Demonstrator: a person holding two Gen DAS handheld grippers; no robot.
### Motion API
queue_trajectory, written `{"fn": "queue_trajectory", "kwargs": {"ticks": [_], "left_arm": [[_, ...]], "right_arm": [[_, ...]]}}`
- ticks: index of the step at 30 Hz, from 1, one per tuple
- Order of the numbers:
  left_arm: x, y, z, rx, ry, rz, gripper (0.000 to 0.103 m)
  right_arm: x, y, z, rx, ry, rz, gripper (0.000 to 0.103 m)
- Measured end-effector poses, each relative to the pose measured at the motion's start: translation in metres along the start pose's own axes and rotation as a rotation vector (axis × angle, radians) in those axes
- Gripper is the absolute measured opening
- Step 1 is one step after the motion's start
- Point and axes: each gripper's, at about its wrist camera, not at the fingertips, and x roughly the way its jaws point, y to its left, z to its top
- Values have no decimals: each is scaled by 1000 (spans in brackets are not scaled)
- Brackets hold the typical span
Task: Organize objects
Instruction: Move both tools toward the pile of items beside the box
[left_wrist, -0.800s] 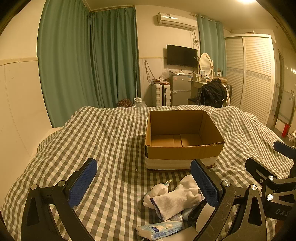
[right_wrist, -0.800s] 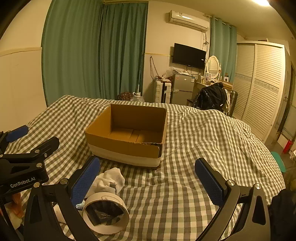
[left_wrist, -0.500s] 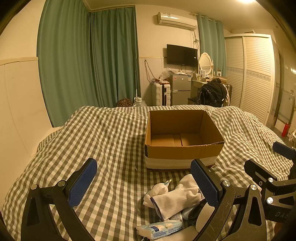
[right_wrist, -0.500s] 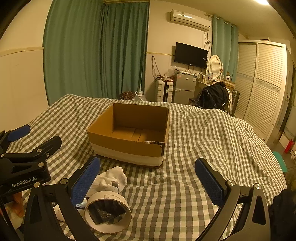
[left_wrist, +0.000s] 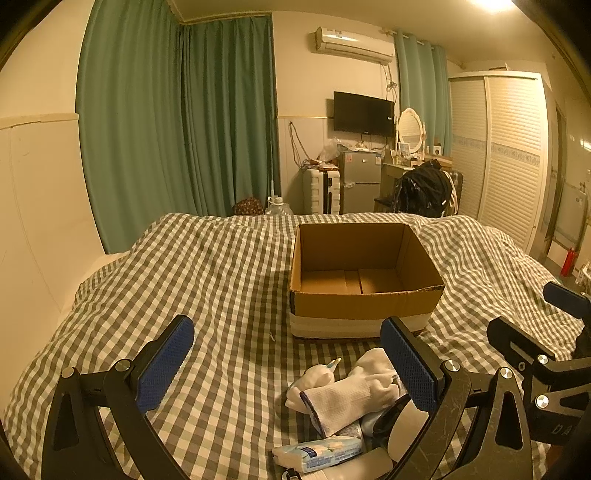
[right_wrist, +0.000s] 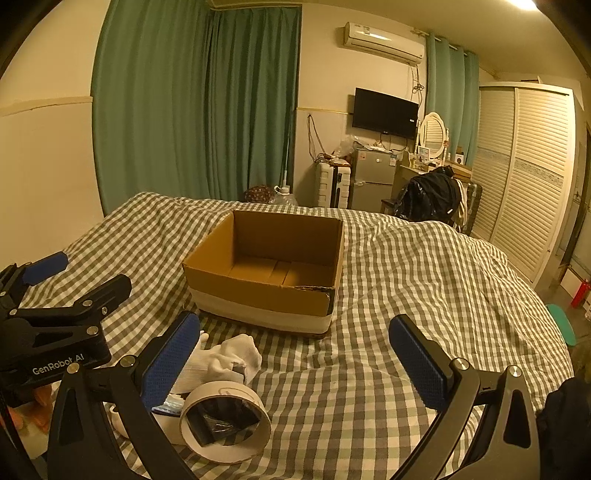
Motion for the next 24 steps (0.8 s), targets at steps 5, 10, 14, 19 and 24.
{"fn": "queue_trajectory", "kwargs": {"ticks": [5, 10, 14, 19, 24], "left_arm": [[-3, 2, 2, -6, 0, -2, 103], [-7, 2, 3, -6, -5, 1, 103], [-12, 3, 4, 0, -6, 7, 103], [-18, 7, 5, -2, 5, 11, 103], [-18, 12, 0, 1, 52, 19, 103]], "right_arm": [[-5, 2, 2, -1, -8, 10, 103], [-11, 1, 4, -1, -15, 15, 103], [-16, 3, 6, -3, -21, 17, 103], [-24, 5, 10, -9, -27, 35, 103], [-26, 6, 7, -15, 15, 88, 103]]}}
